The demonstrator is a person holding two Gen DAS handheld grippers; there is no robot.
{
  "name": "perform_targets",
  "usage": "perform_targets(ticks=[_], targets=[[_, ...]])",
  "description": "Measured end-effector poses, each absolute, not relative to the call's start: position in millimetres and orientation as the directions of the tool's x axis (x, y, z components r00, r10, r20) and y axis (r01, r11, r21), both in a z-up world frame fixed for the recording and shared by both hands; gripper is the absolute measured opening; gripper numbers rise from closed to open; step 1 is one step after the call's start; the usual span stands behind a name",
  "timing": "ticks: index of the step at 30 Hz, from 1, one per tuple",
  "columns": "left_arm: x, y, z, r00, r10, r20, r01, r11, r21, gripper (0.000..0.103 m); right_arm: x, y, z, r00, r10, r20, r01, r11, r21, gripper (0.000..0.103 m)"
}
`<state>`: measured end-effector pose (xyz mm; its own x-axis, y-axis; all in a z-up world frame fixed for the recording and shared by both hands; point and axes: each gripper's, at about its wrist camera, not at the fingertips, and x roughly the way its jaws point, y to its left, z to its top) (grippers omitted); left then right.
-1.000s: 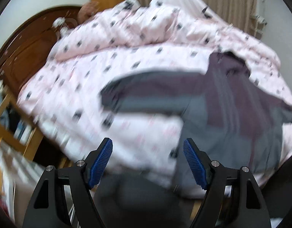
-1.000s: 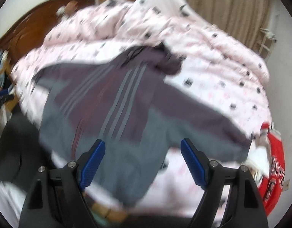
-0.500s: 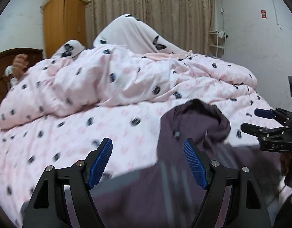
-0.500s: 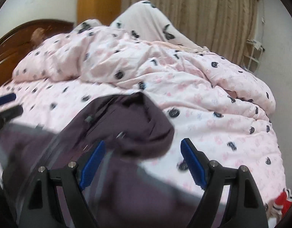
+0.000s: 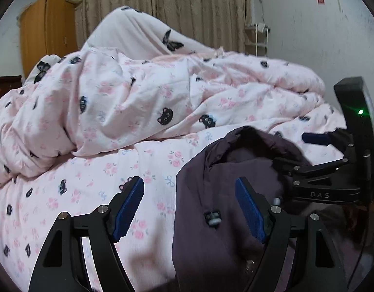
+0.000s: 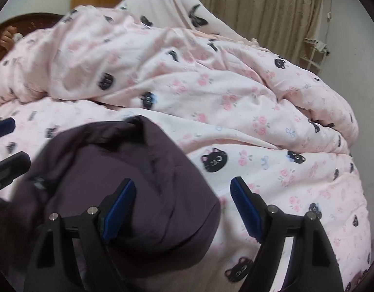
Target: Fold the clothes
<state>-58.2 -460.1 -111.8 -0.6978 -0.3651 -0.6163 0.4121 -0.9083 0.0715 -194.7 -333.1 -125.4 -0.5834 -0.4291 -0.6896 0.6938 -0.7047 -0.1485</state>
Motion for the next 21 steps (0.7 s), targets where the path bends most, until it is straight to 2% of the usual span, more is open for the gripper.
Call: perform_targets(ticks=[3,9,12,16,21], targets=[[-79.0,-467.2,-118.3,-0.68,-0.336,-0.651,0.388,-0.919,0.069,0.073,-204.8,-332.7,-130.6,-0.598,-0.394,-0.698,0.672,-0.722,-0.168,0.072],[-103.5,-466.9,-133.6,-0.647,-0.289,-0.706,0.341,-0.937,0.072,0.073,-220.9,-316.4,-127.6,-0.637,-0.367,-0.678,0.62,-0.766,-0.168,0.071],[-106.7,-464.3,-134.9,-0.648,-0.287,-0.706,0.335,-0.939,0.074,0.073,-217.7,-304.4,-109.5,-0.658,-0.432,-0.617,0.624,-0.771,-0.125,0.071],[-108.1,-467.6,-129.8,-0.659,-0.306,-0.687,0.357,-0.931,0.072,0.073,-195.6,-292.3,-72.7,-0.695,-0.542,-0.473,0.663,-0.738,-0.128,0.071],[-107.6,-485.1,-119.0,-0.667,-0.359,-0.653,0.438,-0.898,0.046,0.073,-161.1,-277.7,-37.2,-0.635,-0.7,-0.327,0.765,-0.629,-0.139,0.071]])
